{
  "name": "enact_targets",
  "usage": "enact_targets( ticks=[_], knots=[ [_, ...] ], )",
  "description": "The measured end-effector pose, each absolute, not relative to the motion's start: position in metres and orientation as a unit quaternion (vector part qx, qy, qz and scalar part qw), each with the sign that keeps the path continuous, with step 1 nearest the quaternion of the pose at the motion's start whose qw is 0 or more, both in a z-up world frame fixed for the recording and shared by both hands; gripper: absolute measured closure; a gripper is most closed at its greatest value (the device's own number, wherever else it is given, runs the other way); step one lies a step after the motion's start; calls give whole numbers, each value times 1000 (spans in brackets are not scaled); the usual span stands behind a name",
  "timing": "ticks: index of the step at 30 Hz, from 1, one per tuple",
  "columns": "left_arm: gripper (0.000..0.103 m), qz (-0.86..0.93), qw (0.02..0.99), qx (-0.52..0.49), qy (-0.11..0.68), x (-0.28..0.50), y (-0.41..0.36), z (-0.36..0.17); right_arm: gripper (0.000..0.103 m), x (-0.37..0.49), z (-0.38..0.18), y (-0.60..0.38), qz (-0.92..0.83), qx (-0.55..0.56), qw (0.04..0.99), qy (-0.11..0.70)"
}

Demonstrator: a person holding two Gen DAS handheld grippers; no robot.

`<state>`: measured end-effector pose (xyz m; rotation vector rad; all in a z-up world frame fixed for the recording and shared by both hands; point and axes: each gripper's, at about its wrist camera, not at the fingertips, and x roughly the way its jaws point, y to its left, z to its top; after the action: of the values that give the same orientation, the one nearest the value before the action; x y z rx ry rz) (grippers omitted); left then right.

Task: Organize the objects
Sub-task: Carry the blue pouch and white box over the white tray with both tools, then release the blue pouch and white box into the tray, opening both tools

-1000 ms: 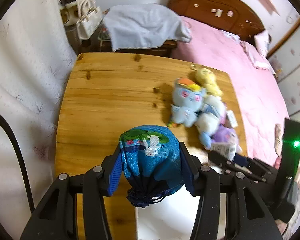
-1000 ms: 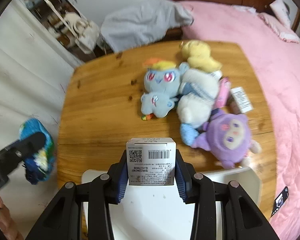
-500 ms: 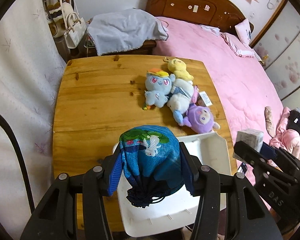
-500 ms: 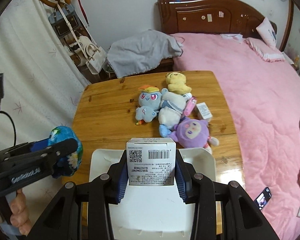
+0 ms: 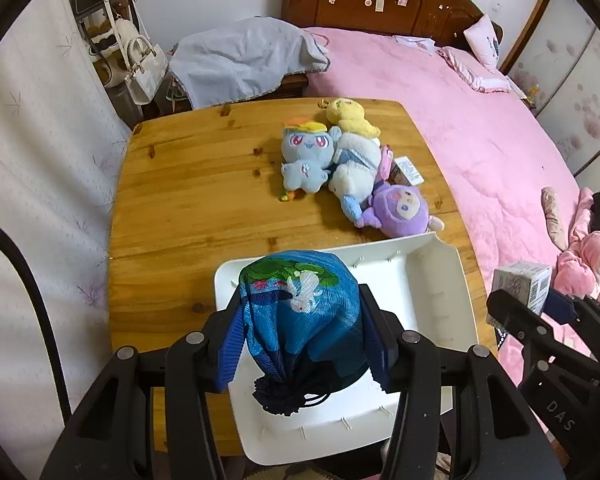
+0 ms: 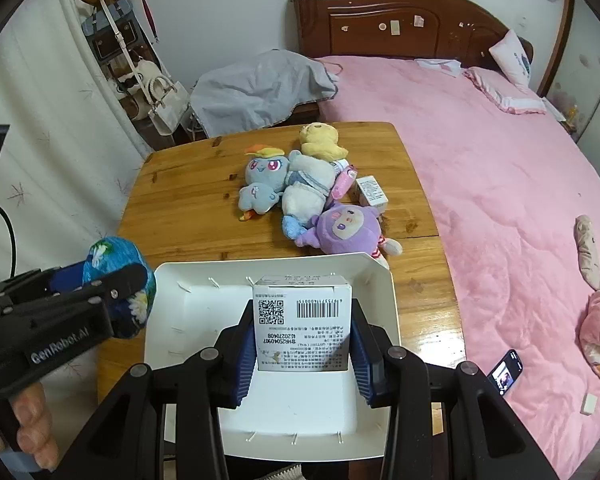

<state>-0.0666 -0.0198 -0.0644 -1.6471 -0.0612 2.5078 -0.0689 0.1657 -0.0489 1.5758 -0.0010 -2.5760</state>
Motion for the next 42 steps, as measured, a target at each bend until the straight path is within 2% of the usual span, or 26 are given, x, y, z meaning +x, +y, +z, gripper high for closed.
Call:
enact_targets(
  ticks=[15,28,29,32,34,38,42],
  knots=[
    [48,835,46,-548,-13,-59,-15,-75,62,-68,-63,158,-838,541,67,11],
    [43,817,23,-576,-6,-61,-15,-87,61,-69,-71,156,-827,558,68,20],
    [43,816,23,-578,-6,-62,-14,-88,60,-69,-71,156,-825,561,67,20],
    [43,816,23,-578,-5,-61,-13,-88,46,-69,-73,157,-823,564,66,19],
    [42,819,18,-574,-4,-60,-13,-85,43,-69,-72,157,-823,563,67,19],
    [26,821,8,-570,-9,-60,-15,-84,41,-67,-71,156,-825,561,67,23],
    [20,820,7,-573,-13,-61,-15,-84,39,-67,-70,156,-826,559,68,22]
  ],
)
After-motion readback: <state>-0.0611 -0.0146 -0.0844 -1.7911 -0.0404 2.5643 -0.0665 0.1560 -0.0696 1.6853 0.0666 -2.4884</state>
